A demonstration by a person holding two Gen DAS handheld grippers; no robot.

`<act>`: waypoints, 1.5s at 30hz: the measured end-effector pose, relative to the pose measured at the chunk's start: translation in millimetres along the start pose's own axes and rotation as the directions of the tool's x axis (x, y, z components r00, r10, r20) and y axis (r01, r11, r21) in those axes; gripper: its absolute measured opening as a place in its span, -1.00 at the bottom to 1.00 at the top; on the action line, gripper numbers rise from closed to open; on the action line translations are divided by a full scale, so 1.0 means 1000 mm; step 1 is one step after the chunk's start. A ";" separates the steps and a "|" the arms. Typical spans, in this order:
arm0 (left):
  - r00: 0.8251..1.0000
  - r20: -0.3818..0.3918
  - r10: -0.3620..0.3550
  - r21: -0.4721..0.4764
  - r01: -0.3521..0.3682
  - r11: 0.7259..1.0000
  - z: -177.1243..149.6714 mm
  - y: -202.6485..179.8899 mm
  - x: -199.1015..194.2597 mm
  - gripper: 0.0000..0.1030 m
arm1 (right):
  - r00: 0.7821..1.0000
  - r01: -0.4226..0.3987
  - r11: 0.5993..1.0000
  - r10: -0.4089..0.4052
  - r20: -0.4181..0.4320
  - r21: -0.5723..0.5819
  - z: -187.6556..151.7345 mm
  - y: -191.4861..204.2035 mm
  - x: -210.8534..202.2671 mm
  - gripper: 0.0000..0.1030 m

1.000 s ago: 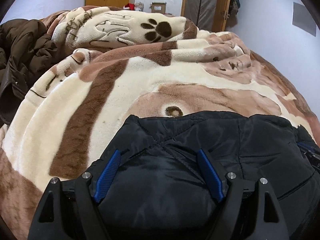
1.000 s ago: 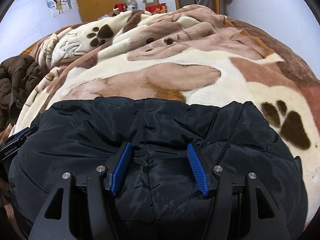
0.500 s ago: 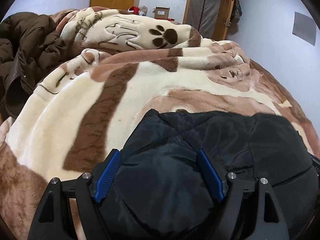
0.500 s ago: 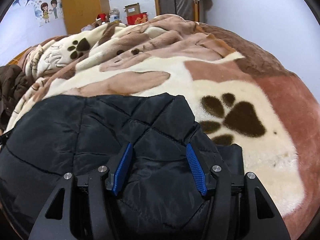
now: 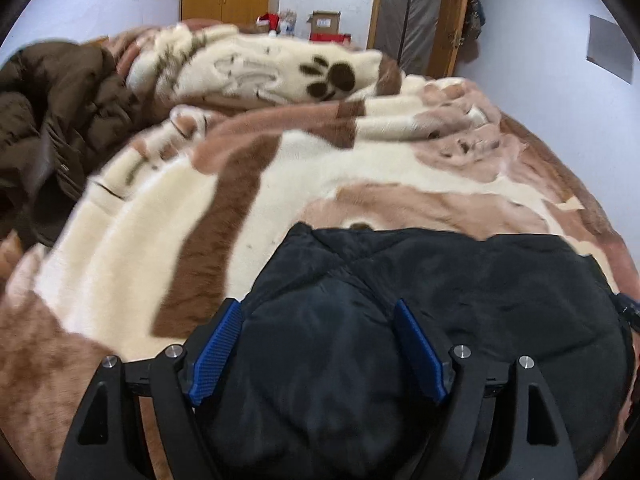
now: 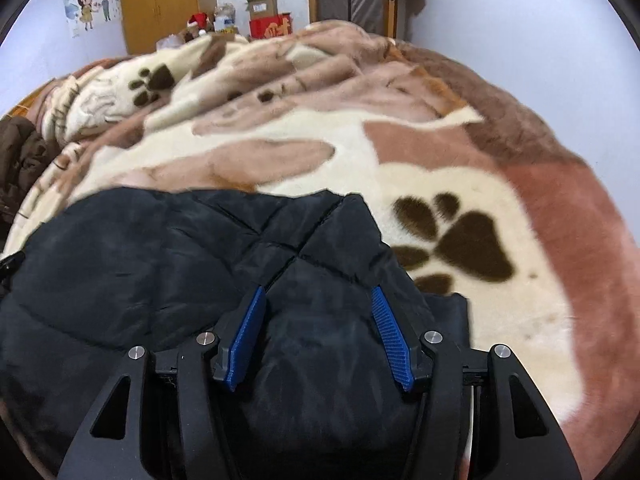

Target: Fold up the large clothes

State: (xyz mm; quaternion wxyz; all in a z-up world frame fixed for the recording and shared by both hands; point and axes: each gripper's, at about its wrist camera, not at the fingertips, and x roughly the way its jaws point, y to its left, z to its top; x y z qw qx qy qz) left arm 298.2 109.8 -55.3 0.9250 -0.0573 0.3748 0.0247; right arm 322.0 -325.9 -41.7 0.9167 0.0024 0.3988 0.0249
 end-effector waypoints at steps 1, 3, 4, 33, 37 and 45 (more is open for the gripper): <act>0.999 0.029 -0.015 0.013 0.015 1.000 -0.002 -0.003 -0.016 0.54 | 1.000 -0.017 1.000 0.017 0.016 -0.002 -0.003 0.002 -0.015 0.08; 0.997 0.059 -0.048 0.031 0.046 0.998 -0.012 -0.015 -0.044 0.54 | 0.997 -0.058 0.998 0.058 0.046 -0.011 -0.013 0.010 -0.043 0.08; 0.995 0.057 -0.080 0.033 0.078 0.996 -0.019 -0.023 -0.053 0.54 | 0.996 -0.073 0.997 0.074 0.050 -0.019 -0.018 0.015 -0.050 0.08; 0.981 -0.136 -0.136 0.086 0.149 0.985 -0.082 -0.090 -0.046 0.47 | 0.981 -0.108 0.993 0.100 -0.164 -0.042 -0.071 0.039 -0.043 0.08; 0.989 -0.091 -0.115 0.088 0.123 0.989 -0.063 -0.084 -0.053 0.47 | 0.989 -0.134 0.991 0.131 -0.075 -0.031 -0.053 0.039 -0.062 0.08; 0.991 -0.120 -0.050 0.071 0.059 0.996 -0.034 -0.078 -0.008 0.48 | 0.986 -0.124 0.990 0.115 -0.122 -0.070 -0.023 0.053 -0.005 0.08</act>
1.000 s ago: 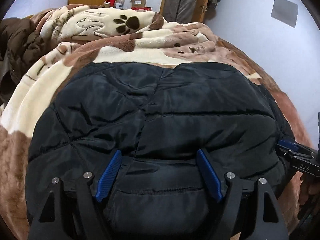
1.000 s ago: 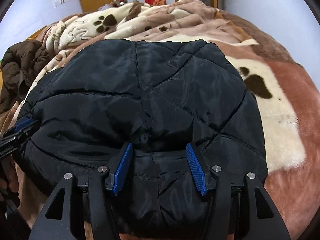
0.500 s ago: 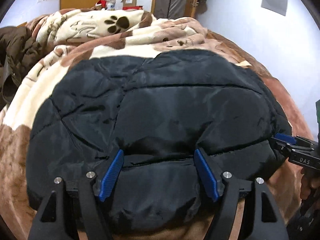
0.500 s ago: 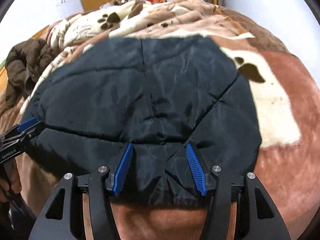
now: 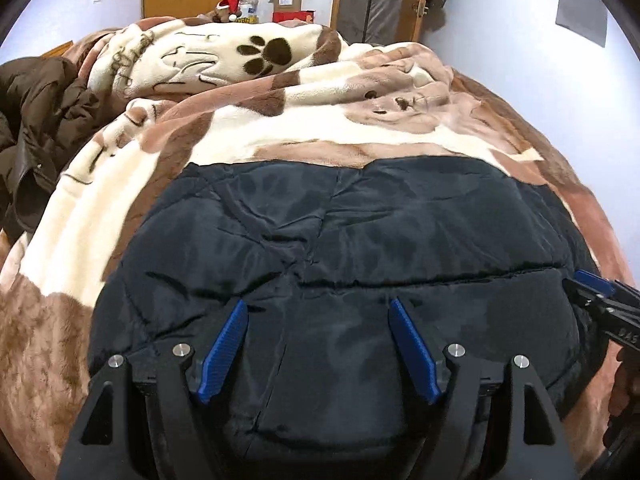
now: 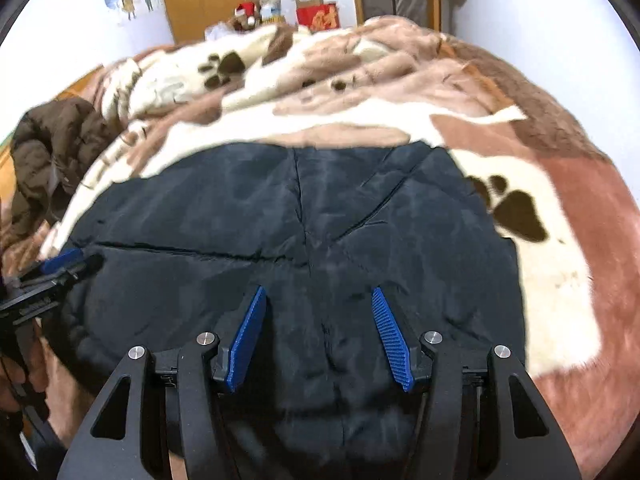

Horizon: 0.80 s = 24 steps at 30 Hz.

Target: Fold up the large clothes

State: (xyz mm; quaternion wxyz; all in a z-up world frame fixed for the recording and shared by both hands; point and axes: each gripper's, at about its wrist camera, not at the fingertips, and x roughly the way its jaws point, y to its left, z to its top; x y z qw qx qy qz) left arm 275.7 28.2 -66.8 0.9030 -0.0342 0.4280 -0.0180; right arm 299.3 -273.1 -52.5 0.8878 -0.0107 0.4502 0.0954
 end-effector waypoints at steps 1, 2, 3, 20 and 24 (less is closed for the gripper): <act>1.000 -0.002 0.005 0.003 -0.005 1.000 -0.001 -0.001 0.004 0.48 | 1.000 0.002 1.000 -0.002 -0.003 -0.006 -0.001 0.000 0.003 0.08; 1.000 -0.002 0.005 0.002 -0.005 1.000 -0.001 -0.002 0.006 0.48 | 1.000 -0.005 1.000 0.005 -0.010 0.001 -0.002 -0.003 0.009 0.08; 1.000 -0.002 0.004 0.000 -0.004 1.000 -0.002 -0.001 0.007 0.48 | 1.000 -0.019 1.000 0.020 -0.020 0.021 -0.003 -0.007 0.013 0.08; 0.996 0.071 0.049 -0.031 -0.047 0.998 0.014 0.044 -0.025 0.46 | 0.997 0.041 0.999 -0.042 0.072 0.011 0.001 -0.026 -0.027 0.08; 0.992 0.025 0.121 -0.119 -0.117 0.986 0.016 0.090 -0.011 0.40 | 0.995 0.099 0.992 -0.100 0.017 0.081 0.000 -0.060 -0.011 -0.11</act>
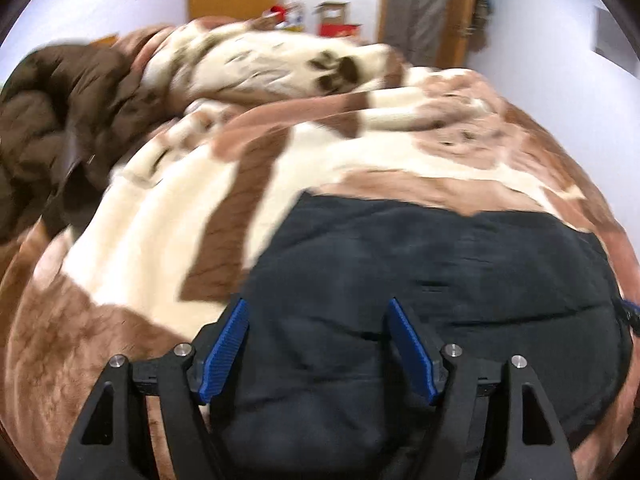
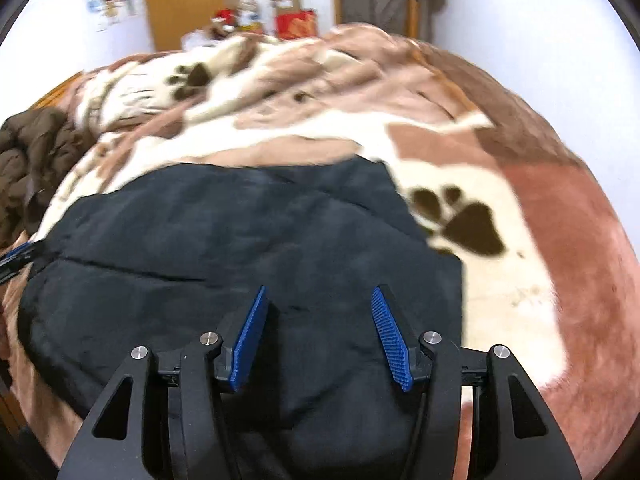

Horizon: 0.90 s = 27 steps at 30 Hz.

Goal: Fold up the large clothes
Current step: 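Grasp the side edge of the black jacket bundle with both tools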

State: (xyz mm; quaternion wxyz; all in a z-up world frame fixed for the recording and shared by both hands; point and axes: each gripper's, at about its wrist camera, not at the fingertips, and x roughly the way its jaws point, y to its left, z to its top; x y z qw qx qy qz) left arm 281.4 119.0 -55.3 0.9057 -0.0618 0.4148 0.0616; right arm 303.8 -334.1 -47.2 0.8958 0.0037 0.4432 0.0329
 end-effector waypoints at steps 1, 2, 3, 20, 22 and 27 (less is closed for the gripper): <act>1.000 -0.012 0.000 -0.017 0.000 1.000 -0.001 0.006 0.006 0.40 | 1.000 0.005 1.000 -0.005 -0.016 0.012 -0.002 -0.008 0.008 -0.19; 1.000 -0.027 -0.013 -0.034 0.012 0.999 -0.003 0.012 0.014 0.40 | 1.000 0.007 1.000 -0.007 -0.022 0.016 -0.004 -0.011 0.013 -0.19; 0.999 -0.035 -0.032 -0.046 0.030 0.998 -0.006 0.014 0.018 0.40 | 1.000 0.014 1.000 -0.013 -0.025 0.015 -0.006 -0.013 0.017 -0.19; 0.990 0.004 -0.139 -0.049 0.139 0.989 -0.002 0.019 0.014 0.37 | 0.999 0.044 0.998 -0.043 -0.012 0.045 -0.007 -0.018 0.003 -0.19; 0.989 0.046 -0.143 -0.061 0.146 0.987 -0.003 0.032 -0.004 0.34 | 0.999 0.021 0.998 -0.023 0.036 0.059 -0.006 -0.021 -0.017 -0.19; 0.997 0.003 -0.082 -0.064 0.082 0.995 -0.019 0.049 0.001 0.11 | 0.999 0.049 0.998 -0.049 -0.003 0.036 -0.018 -0.027 -0.010 -0.19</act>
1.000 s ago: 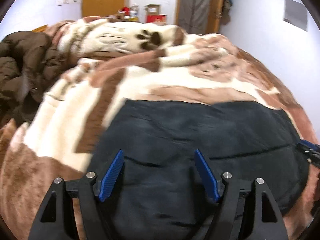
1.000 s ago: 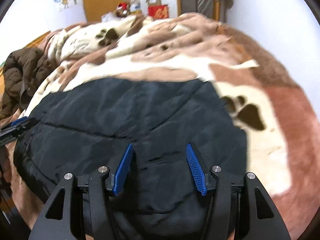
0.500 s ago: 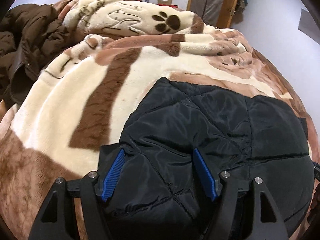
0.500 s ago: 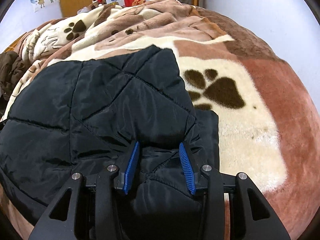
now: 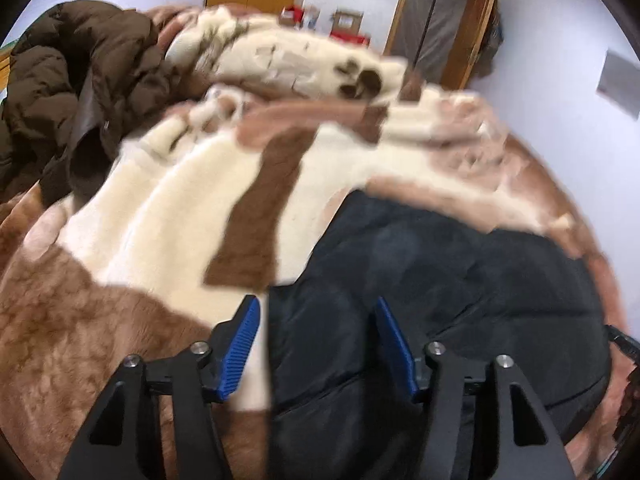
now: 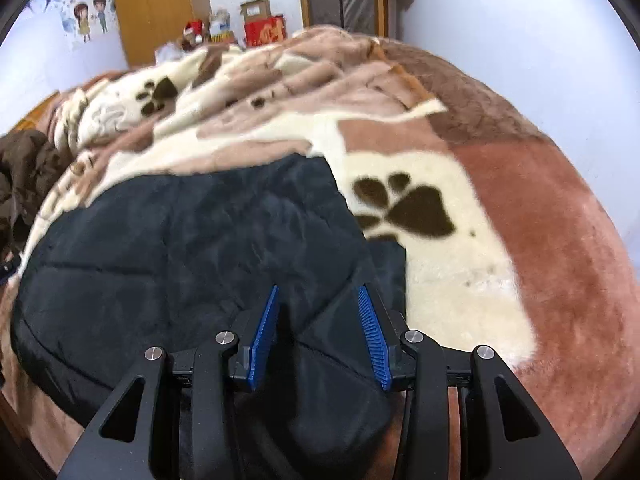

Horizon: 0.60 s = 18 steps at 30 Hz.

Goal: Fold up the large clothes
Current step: 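Grasp the side edge of the black jacket bundle with both tools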

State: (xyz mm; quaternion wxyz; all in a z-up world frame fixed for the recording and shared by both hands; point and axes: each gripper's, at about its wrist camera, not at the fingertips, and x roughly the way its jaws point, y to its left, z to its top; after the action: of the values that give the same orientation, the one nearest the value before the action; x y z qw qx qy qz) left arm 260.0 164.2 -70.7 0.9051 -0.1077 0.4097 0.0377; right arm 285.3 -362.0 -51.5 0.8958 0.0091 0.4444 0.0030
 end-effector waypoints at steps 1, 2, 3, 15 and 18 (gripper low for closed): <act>0.999 -0.032 0.002 0.004 -0.002 1.000 -0.005 0.000 0.010 0.10 | 1.000 0.004 1.000 -0.004 -0.025 0.003 -0.005 -0.003 0.011 -0.19; 0.999 -0.042 -0.001 0.005 0.001 1.000 -0.008 -0.001 0.014 0.10 | 1.000 -0.001 1.000 0.001 -0.029 0.011 -0.007 -0.005 0.015 -0.19; 0.999 -0.041 0.006 0.007 -0.006 1.000 -0.011 -0.002 0.017 0.10 | 1.000 0.001 1.000 -0.001 -0.027 0.023 -0.009 -0.006 0.018 -0.15; 0.999 -0.037 -0.027 -0.054 0.025 0.998 -0.019 0.008 -0.001 0.03 | 0.999 -0.035 0.998 0.036 -0.010 0.053 -0.017 -0.013 -0.010 0.03; 0.997 -0.065 -0.044 -0.076 0.039 0.996 -0.025 0.009 0.009 0.05 | 0.995 -0.084 0.989 0.089 -0.044 0.119 -0.026 -0.025 0.002 0.09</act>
State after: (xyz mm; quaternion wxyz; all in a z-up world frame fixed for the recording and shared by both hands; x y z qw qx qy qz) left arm 246.5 167.7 -95.2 0.8869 -0.1511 0.4355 0.0303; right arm 266.2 -386.3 -69.3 0.8816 0.0807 0.4648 0.0160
